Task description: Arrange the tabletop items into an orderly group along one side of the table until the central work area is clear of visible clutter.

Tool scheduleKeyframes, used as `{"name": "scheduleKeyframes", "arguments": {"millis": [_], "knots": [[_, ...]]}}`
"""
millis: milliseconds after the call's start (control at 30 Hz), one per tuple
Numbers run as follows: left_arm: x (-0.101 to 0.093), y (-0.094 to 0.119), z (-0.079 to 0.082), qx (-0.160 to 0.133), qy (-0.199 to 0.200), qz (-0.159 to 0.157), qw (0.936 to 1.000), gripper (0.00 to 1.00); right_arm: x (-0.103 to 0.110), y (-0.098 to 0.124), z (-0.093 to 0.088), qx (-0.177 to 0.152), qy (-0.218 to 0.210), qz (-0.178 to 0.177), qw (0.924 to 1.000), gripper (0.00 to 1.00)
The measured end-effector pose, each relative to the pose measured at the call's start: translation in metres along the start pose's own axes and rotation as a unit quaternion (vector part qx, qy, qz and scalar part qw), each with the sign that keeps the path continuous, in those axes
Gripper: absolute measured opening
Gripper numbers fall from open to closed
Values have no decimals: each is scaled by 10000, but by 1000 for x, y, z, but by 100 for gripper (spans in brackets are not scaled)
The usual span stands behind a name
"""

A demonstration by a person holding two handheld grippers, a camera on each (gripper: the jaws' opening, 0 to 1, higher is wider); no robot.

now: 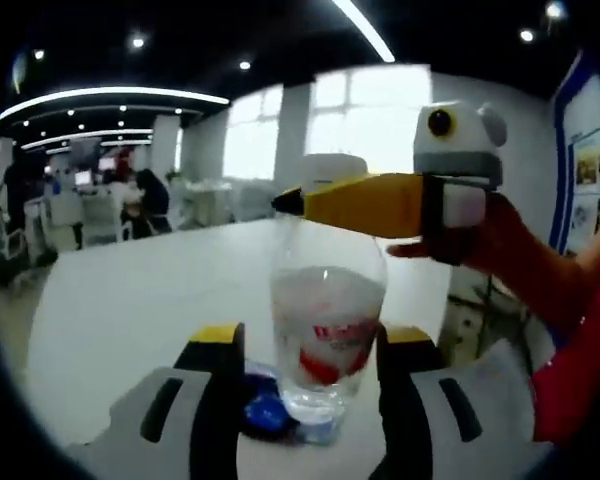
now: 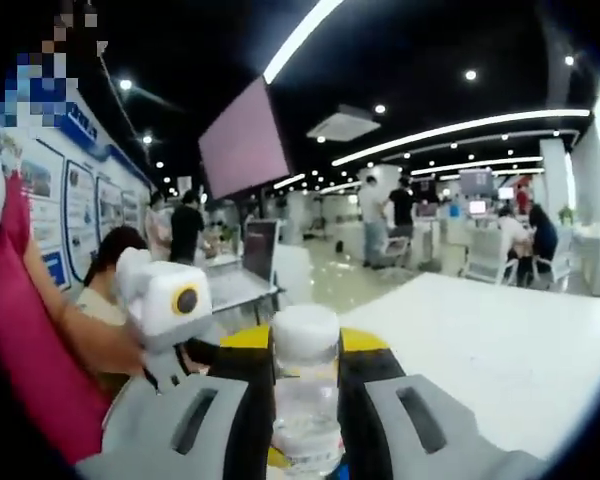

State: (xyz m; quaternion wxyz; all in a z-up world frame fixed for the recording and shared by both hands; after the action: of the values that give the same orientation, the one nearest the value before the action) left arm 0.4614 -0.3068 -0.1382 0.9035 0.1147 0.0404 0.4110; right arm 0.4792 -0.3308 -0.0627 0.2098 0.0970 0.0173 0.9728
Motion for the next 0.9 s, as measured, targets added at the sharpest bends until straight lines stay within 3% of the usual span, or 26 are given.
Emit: {"name": "scheduleKeyframes", "arguments": {"millis": [67, 167, 200, 233, 267, 367, 467, 900], "knots": [[1, -5, -7, 204, -130, 286, 9993, 49, -1, -1, 4, -117, -61, -77, 9999, 20], [-6, -11, -2, 10, -103, 474, 9988, 49, -1, -5, 7, -219, -146, -207, 9994, 20], [0, -11, 0, -60, -78, 762, 9970, 50, 0, -7, 7, -244, -135, -242, 9993, 20], [1, -11, 5, -179, -253, 840, 9960, 48, 0, -7, 7, -251, -134, -253, 9993, 20], [5, -10, 3, -60, -341, 1007, 9943, 47, 0, -7, 8, -307, -147, -292, 9990, 20], [8, -11, 5, -39, -492, 1070, 9930, 41, -1, -7, 10, -374, -210, -371, 9984, 20], [11, -10, 6, -20, -612, 1184, 9911, 41, -1, -7, 11, -426, -278, -403, 9979, 20], [5, -8, 5, 51, -549, 677, 9962, 37, 0, -3, 9, -288, -381, -470, 9978, 23]]}}
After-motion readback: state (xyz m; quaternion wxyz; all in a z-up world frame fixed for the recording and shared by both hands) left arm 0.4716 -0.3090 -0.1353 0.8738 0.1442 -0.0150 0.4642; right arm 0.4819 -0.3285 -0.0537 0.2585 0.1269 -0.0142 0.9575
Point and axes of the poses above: the point that each gripper's makers call its tool centre point, and the gripper's own axes: y roughly backward along the fingers, x roughly to its left, z roughly out of its top, the point moved 3 cm from there along y, roughly backward along the fingers, and after that the axes turned 8 degrees about -y, right-handed, at the moved point
